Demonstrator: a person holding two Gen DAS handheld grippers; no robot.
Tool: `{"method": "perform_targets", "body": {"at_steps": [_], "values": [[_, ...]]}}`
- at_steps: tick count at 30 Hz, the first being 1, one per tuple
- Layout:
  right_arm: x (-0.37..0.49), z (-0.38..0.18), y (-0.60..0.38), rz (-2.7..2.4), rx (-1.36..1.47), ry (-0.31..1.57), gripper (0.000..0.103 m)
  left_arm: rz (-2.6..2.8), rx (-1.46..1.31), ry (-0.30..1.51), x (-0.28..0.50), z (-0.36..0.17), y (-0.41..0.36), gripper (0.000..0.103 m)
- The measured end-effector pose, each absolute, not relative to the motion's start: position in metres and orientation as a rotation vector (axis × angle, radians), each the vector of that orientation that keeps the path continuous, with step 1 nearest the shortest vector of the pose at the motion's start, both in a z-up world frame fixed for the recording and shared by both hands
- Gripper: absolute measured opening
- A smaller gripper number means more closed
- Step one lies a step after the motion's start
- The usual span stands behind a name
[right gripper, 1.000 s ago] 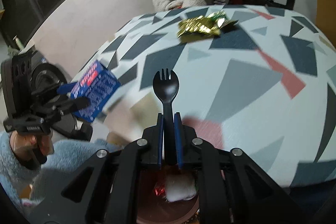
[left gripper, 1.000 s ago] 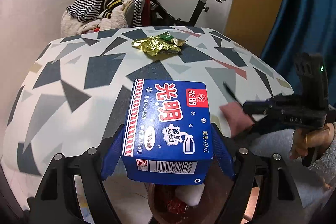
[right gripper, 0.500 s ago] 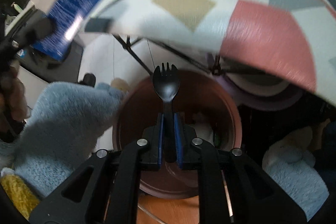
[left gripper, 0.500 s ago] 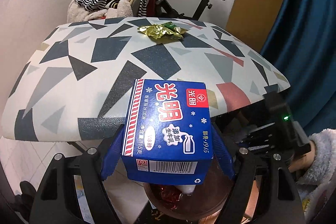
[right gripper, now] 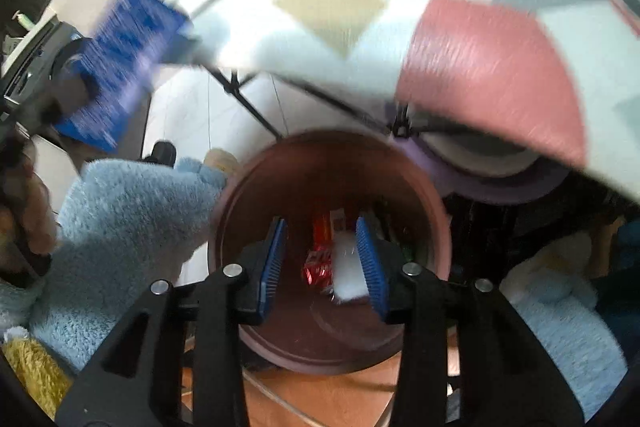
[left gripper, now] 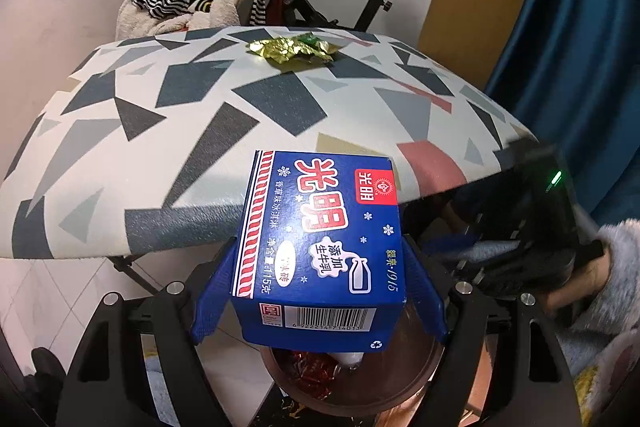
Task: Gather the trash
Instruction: 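Open the right tool over the bin while the left tool drops the milk carton in, then raise both tools back over the table toward the gold foil bag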
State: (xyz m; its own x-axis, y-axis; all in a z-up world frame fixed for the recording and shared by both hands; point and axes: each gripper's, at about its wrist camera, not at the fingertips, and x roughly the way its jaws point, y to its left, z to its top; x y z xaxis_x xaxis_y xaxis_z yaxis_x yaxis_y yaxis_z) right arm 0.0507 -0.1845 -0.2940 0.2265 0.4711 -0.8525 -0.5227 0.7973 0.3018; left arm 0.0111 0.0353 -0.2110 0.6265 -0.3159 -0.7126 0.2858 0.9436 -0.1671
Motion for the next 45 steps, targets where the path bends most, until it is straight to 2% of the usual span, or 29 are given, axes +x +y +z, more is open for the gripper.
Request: {"method": "perform_targets", "body": {"at_steps": [3, 6, 11, 14, 26, 27, 30, 45], "values": [[0.048, -0.272, -0.192, 0.681, -0.076, 1.063, 0.042, -0.355, -0.024, 0.831, 0.008, -0.219, 0.031, 0.076], [0.049, -0.252, -0.202, 0.657, -0.077, 0.977, 0.054, -0.368, -0.022, 0.845, 0.007, -0.226, 0.027, 0.076], [0.047, -0.220, -0.219, 0.633, -0.064, 0.862, 0.088, -0.397, -0.001, 0.879, 0.007, -0.235, 0.015, 0.076], [0.051, -0.204, -0.222, 0.612, -0.063, 0.817, 0.094, -0.414, 0.017, 0.903, 0.009, -0.241, 0.007, 0.076], [0.068, -0.185, -0.239, 0.558, -0.040, 0.798, 0.095, -0.495, 0.094, 0.968, 0.008, -0.261, -0.021, 0.076], [0.068, -0.185, -0.241, 0.554, -0.036, 0.799, 0.095, -0.508, 0.092, 0.979, 0.009, -0.263, -0.023, 0.078], [0.068, -0.185, -0.245, 0.545, -0.025, 0.801, 0.095, -0.496, 0.098, 0.958, 0.009, -0.262, -0.024, 0.093], [0.074, -0.193, -0.250, 0.505, -0.033, 0.830, 0.097, -0.294, 0.038, 0.812, 0.042, -0.219, 0.022, 0.097]]}}
